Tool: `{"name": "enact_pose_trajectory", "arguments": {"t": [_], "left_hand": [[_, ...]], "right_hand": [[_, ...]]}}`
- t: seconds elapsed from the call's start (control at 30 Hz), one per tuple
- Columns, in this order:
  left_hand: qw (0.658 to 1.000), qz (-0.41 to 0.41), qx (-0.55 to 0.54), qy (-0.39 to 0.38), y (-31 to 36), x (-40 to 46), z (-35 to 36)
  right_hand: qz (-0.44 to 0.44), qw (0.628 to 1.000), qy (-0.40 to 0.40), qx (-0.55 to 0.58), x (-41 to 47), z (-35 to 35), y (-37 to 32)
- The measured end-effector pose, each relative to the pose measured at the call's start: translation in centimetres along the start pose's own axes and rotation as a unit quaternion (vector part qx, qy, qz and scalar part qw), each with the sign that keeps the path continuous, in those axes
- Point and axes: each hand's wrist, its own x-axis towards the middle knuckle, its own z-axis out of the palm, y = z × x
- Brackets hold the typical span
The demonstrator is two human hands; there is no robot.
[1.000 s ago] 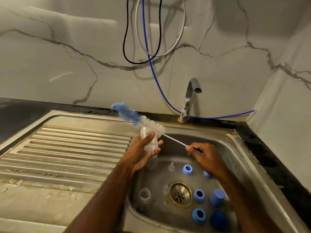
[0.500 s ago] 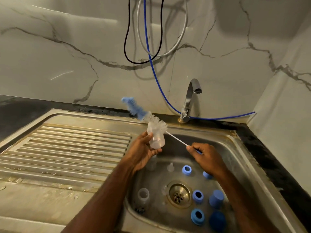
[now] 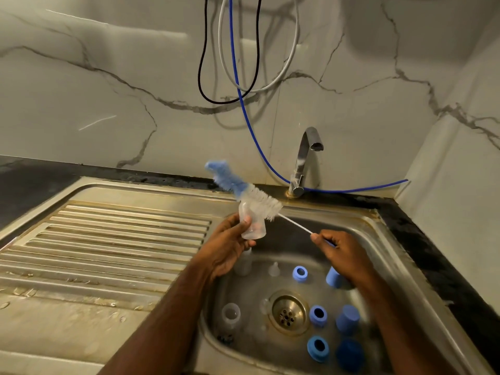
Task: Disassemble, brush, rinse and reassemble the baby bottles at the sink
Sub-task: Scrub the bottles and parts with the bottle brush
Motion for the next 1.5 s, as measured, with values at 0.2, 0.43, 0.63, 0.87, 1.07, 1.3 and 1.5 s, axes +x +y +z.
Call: {"name": "enact_pose_trajectory", "arguments": {"t": [0.2, 0.43, 0.63, 0.87, 1.07, 1.3, 1.5], "left_hand": [[0.995, -0.005, -0.097, 0.039, -0.1, 0.2, 0.6], [0.997, -0.031, -0.068, 0.035, -0.5, 0.1, 1.6], [0.998, 0.011, -0.037, 0.043, 0.2, 0.1, 0.6], [0.998, 0.015, -0.021, 0.049, -0.2, 0.0, 1.0], [0.996, -0.007, -0.082, 0.020, -0.1, -0.3, 1.5], [0.997, -0.027, -0.074, 0.014, 0.4, -0.1, 0.4], [0.988, -0.019, -0.152, 0.025, 0.3, -0.1, 0.4]], "right_hand": [[-0.028, 0.999, -0.036, 0.021, -0.4, 0.8, -1.7], [-0.032, 0.998, -0.024, 0.050, -0.4, 1.4, -2.2], [-0.011, 0.999, -0.005, 0.050, -0.2, 0.4, -0.9], [-0.048, 0.997, -0.037, 0.041, -0.2, 0.6, -1.7], [-0.048, 0.998, -0.019, 0.038, -0.6, 1.3, -2.4], [-0.031, 0.999, -0.002, 0.035, -0.5, 1.2, -1.8], [-0.054, 0.998, -0.033, 0.016, -0.3, 0.5, -1.6]]}}
